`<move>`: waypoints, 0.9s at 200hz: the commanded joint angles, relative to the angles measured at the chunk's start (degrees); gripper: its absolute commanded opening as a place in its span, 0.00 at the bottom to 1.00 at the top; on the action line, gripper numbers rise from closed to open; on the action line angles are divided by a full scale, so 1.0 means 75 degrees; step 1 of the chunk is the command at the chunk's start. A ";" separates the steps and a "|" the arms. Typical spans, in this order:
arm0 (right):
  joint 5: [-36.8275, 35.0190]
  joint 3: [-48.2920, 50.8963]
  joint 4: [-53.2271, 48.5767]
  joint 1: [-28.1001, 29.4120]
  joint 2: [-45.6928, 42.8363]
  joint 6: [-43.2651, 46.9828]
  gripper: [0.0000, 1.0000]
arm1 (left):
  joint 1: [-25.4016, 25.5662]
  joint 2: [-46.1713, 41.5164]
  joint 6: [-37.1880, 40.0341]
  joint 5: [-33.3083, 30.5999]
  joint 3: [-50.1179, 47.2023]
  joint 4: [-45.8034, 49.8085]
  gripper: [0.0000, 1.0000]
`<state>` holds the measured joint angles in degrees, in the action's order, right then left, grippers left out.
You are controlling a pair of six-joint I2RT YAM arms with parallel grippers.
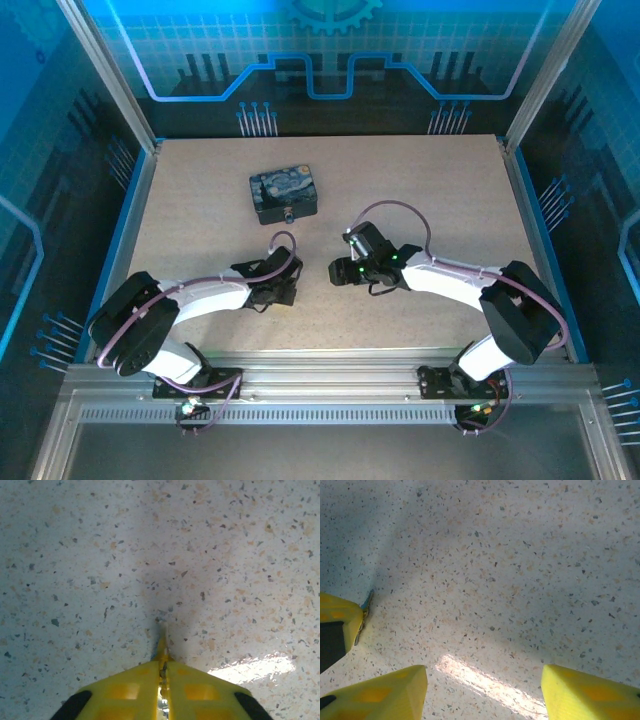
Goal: Unlock a padlock with a key
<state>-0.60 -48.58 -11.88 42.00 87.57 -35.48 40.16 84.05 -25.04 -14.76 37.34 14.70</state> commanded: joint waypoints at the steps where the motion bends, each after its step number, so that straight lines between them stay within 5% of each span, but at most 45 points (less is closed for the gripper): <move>1: 0.0323 0.0106 0.0180 0.0009 -0.0259 -0.0199 0.61 | 0.0055 -0.0132 0.0103 0.0040 -0.0069 0.0205 0.07; 24: 0.0624 0.0282 0.0450 -0.0187 -0.0314 -0.0406 0.59 | 0.0049 -0.0214 0.0175 0.0077 -0.0126 0.0162 0.00; 88: 0.1678 0.0908 0.1342 -0.0788 -0.0502 -0.1243 0.57 | 0.0058 -0.0634 0.0427 0.0353 -0.0479 -0.0500 0.00; 180: 0.2812 0.1105 0.2705 -0.0493 0.0293 -0.2453 0.54 | 0.0049 -0.0970 0.0814 0.1158 -0.0843 -0.1401 0.00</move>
<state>17.17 -41.06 4.38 37.17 87.79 -50.48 40.25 78.67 -21.43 -9.28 31.62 6.22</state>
